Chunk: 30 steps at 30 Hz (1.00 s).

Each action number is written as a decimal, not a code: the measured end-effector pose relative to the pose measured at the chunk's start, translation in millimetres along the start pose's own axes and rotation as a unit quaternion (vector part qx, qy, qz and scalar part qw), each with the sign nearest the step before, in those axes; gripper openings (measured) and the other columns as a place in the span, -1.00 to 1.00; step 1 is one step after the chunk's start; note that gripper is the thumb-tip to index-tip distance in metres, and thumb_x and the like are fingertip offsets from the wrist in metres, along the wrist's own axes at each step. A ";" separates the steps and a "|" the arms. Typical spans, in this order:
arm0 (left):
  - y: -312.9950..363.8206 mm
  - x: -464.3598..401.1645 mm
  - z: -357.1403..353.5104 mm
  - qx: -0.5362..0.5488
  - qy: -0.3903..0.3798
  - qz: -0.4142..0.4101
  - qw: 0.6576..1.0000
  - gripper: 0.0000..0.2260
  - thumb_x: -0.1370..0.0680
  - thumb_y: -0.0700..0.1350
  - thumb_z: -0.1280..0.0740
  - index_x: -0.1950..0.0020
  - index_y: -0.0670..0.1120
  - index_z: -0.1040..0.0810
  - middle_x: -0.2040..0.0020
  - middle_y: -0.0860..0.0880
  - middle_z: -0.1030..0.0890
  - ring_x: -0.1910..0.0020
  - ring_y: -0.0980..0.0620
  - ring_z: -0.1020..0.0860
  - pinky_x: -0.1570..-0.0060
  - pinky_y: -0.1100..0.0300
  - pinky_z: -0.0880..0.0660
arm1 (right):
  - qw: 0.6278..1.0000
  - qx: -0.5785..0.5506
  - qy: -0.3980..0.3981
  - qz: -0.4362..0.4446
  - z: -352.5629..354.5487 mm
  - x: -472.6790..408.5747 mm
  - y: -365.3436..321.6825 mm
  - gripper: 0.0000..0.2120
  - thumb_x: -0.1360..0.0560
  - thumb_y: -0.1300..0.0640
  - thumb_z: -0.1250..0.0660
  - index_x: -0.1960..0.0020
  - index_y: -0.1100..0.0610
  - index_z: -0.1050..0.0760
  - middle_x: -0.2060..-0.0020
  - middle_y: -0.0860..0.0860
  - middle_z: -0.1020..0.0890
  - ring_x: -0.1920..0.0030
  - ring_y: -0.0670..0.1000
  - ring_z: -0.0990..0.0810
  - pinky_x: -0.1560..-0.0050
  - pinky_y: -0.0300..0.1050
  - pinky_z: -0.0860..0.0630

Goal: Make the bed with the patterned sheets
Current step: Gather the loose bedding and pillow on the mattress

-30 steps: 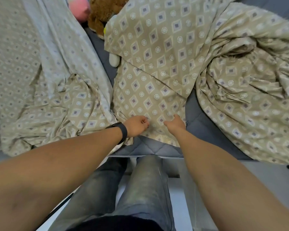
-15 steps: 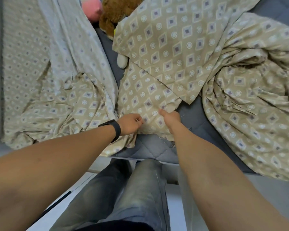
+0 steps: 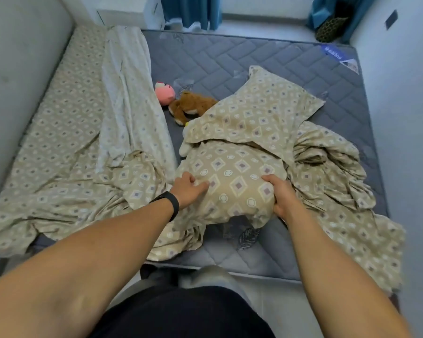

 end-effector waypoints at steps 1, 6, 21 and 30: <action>-2.7 4.3 6.9 0.012 0.015 0.013 1.000 -0.31 -0.35 0.48 -0.34 -0.21 -0.03 -0.42 -0.27 -0.10 -0.48 -0.14 -0.12 -0.52 -0.11 -0.01 -0.51 | 1.000 0.001 -0.006 0.000 0.4 15.1 -3.1 -0.69 -0.50 0.15 -0.41 -0.23 0.20 -0.59 -0.03 0.22 -0.72 0.01 0.25 -0.70 0.01 0.18 -0.65; 7.1 21.7 25.3 0.117 -0.044 0.063 0.990 0.05 -0.37 0.48 -0.38 -0.63 -0.07 -0.05 -0.56 -0.10 -0.29 -0.46 -0.19 -0.38 -0.41 -0.08 -0.36 | 0.999 0.004 -0.037 0.021 -5.4 76.4 -14.4 -0.73 -0.54 0.18 -0.36 -0.22 0.22 -0.59 -0.04 0.24 -0.71 0.08 0.22 -0.71 0.19 0.05 -0.66; 79.1 50.2 73.4 0.204 -0.070 -0.103 0.971 -0.43 -0.36 0.21 -0.57 -0.32 0.07 -0.59 -0.13 0.07 -0.69 -0.10 -0.02 -0.66 -0.24 -0.09 -0.56 | 0.898 0.325 0.088 0.284 -34.0 186.4 -127.4 -0.79 -0.52 0.04 -0.45 0.01 0.07 -0.44 0.16 -0.10 -0.52 0.19 -0.08 -0.48 0.10 -0.07 -0.37; 87.3 72.4 216.1 0.257 0.037 -0.230 0.938 -0.61 -0.44 0.05 -0.57 -0.21 0.03 -0.59 -0.10 0.05 -0.69 -0.12 0.01 -0.64 -0.18 0.03 -0.56 | 0.848 0.349 0.105 0.385 -151.9 248.9 -180.5 -0.68 -0.49 -0.01 -0.47 -0.03 0.20 -0.50 0.12 0.10 -0.56 0.21 -0.04 -0.51 0.20 -0.02 -0.38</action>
Point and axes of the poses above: each hand's wrist, its own x-axis away from the middle knuckle, its own z-axis out of the back of the hand, y = z × x, the point moved 7 cm from there along -x, towards the middle knuckle
